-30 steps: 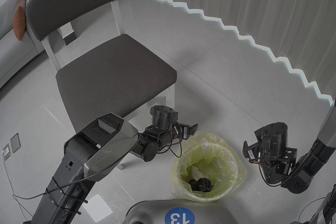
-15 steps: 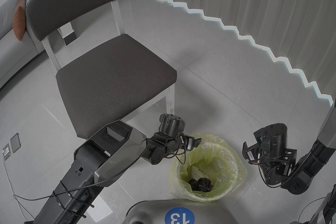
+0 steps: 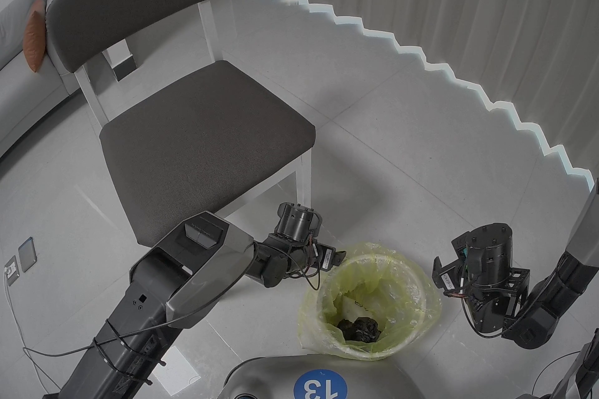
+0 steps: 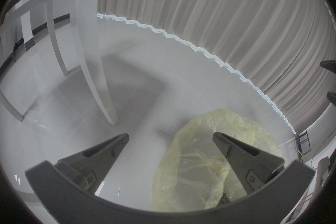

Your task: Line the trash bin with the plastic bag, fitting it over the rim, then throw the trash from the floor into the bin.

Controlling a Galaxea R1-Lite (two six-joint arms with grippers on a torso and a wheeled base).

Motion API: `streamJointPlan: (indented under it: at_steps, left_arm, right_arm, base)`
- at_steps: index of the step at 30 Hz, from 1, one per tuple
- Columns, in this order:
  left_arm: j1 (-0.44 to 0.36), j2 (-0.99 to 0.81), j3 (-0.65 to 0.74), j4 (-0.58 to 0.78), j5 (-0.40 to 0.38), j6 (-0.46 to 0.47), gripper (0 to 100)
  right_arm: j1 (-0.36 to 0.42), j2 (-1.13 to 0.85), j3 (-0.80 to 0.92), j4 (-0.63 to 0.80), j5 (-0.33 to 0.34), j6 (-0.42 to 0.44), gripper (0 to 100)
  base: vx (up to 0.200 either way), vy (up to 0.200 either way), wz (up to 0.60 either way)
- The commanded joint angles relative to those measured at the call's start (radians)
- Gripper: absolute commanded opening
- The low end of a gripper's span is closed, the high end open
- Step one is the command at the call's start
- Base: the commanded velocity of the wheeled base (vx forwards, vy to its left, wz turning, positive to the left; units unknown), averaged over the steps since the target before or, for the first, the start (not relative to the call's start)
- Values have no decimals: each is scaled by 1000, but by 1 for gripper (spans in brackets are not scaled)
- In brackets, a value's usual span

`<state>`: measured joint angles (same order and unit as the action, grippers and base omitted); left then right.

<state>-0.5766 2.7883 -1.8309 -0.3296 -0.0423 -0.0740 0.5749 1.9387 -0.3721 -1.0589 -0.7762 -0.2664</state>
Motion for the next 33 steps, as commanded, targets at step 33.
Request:
streamJointPlan:
  at_steps: [33]
  left_arm:
    - [58, -727, 656, -376, -100, -87, 100]
  right_arm:
    - [-159, 497, 41, -248, 12, -53, 100]
  base:
    - [0, 0, 0]
